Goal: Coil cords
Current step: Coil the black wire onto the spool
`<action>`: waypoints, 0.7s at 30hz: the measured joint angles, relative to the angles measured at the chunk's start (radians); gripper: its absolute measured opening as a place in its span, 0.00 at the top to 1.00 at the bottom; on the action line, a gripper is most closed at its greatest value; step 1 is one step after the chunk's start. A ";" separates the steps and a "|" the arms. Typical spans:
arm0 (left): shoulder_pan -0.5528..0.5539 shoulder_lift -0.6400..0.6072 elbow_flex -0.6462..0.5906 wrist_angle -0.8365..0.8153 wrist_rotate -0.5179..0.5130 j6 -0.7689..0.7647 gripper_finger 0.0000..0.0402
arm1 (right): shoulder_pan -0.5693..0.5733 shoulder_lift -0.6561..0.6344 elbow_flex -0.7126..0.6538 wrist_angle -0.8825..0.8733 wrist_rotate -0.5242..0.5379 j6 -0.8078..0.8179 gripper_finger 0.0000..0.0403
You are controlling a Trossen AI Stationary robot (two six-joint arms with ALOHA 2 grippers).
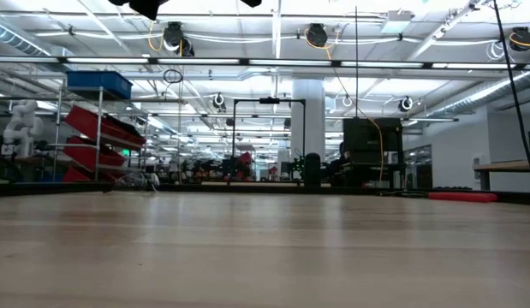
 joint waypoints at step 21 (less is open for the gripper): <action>0.000 0.124 0.050 0.089 0.031 -0.026 1.00 | -0.043 -0.003 0.000 -0.078 -0.101 -0.009 0.93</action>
